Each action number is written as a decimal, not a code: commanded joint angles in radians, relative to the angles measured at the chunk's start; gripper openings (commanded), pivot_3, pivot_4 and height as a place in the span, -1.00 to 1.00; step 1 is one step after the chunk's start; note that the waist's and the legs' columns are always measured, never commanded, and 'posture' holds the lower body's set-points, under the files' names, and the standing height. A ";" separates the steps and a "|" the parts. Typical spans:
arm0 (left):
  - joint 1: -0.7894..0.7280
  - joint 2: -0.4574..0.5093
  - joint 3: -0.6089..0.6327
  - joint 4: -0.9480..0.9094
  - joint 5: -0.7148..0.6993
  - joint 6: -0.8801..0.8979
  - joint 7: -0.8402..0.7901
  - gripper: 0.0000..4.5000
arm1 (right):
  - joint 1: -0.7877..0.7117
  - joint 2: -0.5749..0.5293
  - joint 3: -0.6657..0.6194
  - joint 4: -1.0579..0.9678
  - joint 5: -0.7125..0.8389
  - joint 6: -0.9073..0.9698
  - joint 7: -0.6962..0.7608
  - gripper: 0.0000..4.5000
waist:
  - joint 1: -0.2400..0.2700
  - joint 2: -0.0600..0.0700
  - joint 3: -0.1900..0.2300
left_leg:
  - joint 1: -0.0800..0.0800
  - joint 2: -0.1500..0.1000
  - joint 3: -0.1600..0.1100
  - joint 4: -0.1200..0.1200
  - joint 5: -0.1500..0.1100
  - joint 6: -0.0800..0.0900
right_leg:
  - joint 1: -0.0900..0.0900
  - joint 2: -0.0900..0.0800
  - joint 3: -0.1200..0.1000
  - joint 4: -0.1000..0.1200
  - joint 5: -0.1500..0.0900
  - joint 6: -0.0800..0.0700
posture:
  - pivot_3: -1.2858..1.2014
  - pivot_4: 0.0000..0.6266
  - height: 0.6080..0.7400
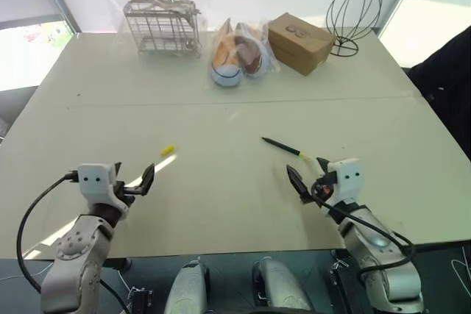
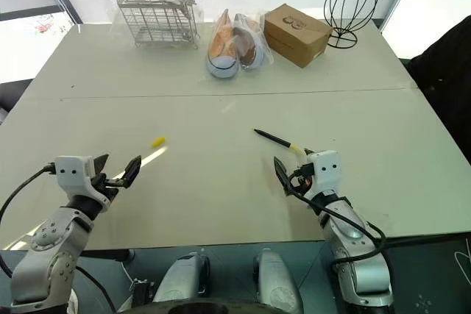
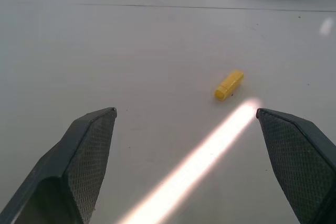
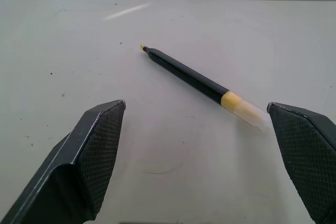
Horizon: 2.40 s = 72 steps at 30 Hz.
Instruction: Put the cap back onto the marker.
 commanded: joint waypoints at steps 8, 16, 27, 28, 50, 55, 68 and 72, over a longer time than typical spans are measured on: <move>-0.041 0.017 -0.006 -0.118 -0.026 0.098 0.041 0.98 | -0.063 0.014 -0.006 -0.028 -0.016 -0.015 -0.033 1.00 | 0.001 0.000 0.000 | 0.000 -0.001 0.000 0.000 0.000 0.000 | 0.000 0.001 0.000 0.000 0.000 0.000 | 0.03 -0.52 1.00; -0.051 0.017 -0.010 -0.155 -0.034 0.146 0.056 0.98 | -0.062 0.013 0.001 -0.027 -0.024 -0.012 -0.033 1.00 | 0.000 0.000 0.000 | 0.000 -0.001 0.000 0.000 0.000 0.000 | 0.000 0.000 0.000 0.000 0.000 0.000 | 0.03 -0.52 1.00; -0.028 0.019 0.002 -0.124 -0.032 0.117 0.018 0.98 | -0.070 0.003 0.001 -0.029 -0.026 0.036 -0.030 1.00 | 0.001 0.000 0.000 | 0.000 -0.001 0.000 0.000 0.000 0.000 | 0.001 0.001 0.000 0.000 0.000 0.000 | 0.03 -0.52 1.00; -0.024 0.020 0.002 -0.114 -0.028 0.107 0.011 0.98 | -0.071 0.002 0.002 -0.030 -0.025 0.047 -0.030 1.00 | 0.001 0.000 0.000 | 0.000 -0.001 0.000 0.000 0.000 0.000 | 0.001 0.000 0.000 0.000 0.000 0.000 | 0.03 -0.52 1.00; -0.056 0.058 -0.004 -0.017 -0.006 0.033 -0.054 0.98 | -0.425 -0.257 0.020 0.186 0.066 0.246 0.275 1.00 | 0.001 0.000 0.000 | 0.000 -0.001 0.001 0.001 0.000 0.000 | 0.002 0.002 -0.001 0.000 0.000 0.000 | 0.03 -0.52 1.00; -0.055 0.063 0.009 -0.029 -0.020 0.039 -0.063 0.98 | -0.494 -0.274 0.063 0.316 0.030 0.217 0.321 1.00 | 0.001 0.000 0.000 | 0.000 -0.001 0.001 0.001 0.000 0.000 | 0.001 0.001 -0.001 0.000 0.001 0.002 | 0.03 -0.52 1.00; -0.070 0.089 0.017 -0.048 -0.031 0.051 -0.077 0.98 | -0.605 -0.302 0.162 0.666 -0.118 0.024 0.444 1.00 | -0.001 0.000 0.000 | 0.000 -0.001 0.001 0.002 0.000 0.000 | 0.002 0.001 -0.001 0.000 0.002 0.002 | 0.03 -0.52 1.00; -0.067 0.090 0.019 -0.050 -0.030 0.052 -0.080 1.00 | -0.618 -0.300 0.175 0.686 -0.120 0.034 0.490 0.60 | -0.002 0.000 0.000 | 0.001 -0.001 0.001 0.002 0.000 0.000 | 0.003 0.001 -0.001 0.000 0.002 0.003 | 0.03 -0.52 1.00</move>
